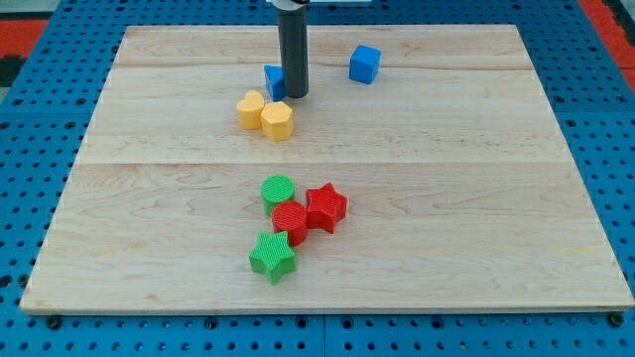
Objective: Push blue cube to the blue triangle
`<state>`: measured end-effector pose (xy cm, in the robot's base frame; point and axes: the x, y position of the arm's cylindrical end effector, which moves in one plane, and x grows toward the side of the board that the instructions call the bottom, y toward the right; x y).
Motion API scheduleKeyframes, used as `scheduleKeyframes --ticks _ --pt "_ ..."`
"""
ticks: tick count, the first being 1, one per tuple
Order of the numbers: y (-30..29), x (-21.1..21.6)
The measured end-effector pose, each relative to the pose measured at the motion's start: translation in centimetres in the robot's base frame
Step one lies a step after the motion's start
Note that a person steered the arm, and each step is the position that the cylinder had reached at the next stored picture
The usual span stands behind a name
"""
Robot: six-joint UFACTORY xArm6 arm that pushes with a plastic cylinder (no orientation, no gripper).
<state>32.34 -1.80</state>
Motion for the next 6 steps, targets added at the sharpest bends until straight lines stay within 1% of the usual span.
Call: scheduleKeyframes --ticks 1,2,3,4,5,6 --pt "10.0 0.7" --pt "17.3 -1.0" --pt "14.7 -5.0" --pt "7.7 -5.4" --pt "4.1 -5.6" --pt "2.8 -8.7"
